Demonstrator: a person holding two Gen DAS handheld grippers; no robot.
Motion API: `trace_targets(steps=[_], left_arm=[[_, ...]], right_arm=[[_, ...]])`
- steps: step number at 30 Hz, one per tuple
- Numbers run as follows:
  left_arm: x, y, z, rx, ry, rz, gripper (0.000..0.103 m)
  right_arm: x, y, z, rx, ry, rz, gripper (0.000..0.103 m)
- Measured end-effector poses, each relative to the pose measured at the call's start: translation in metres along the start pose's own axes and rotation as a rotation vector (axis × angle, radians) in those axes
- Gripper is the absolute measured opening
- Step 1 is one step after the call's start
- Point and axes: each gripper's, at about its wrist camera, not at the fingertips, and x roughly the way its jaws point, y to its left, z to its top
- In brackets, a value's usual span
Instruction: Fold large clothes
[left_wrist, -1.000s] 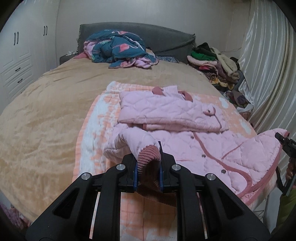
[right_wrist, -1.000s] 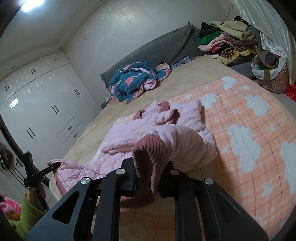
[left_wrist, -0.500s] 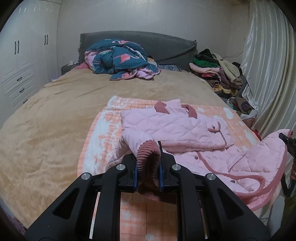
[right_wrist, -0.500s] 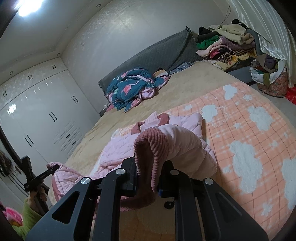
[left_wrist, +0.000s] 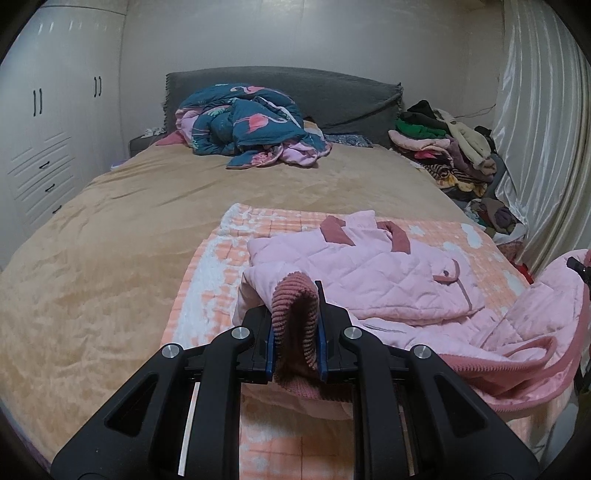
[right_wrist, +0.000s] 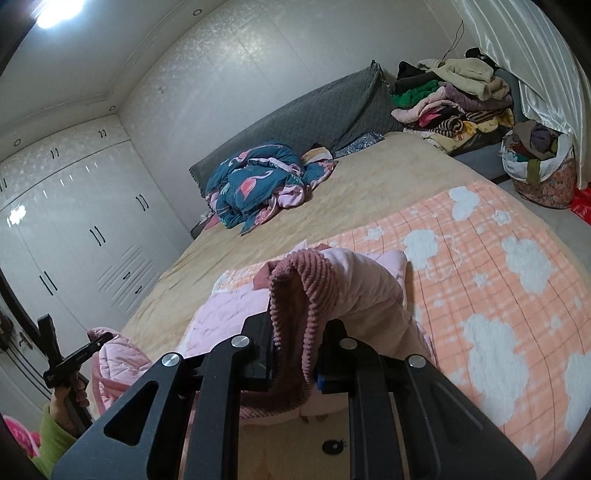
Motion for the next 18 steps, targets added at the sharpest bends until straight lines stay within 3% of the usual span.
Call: trace_targets(steps=[18], left_arm=[[0.041, 0.011, 0.028, -0.075, -0.009, 0.007, 0.011]], right_arm=[[0.054, -0.018, 0.03, 0.021, 0.007, -0.066, 0.014]])
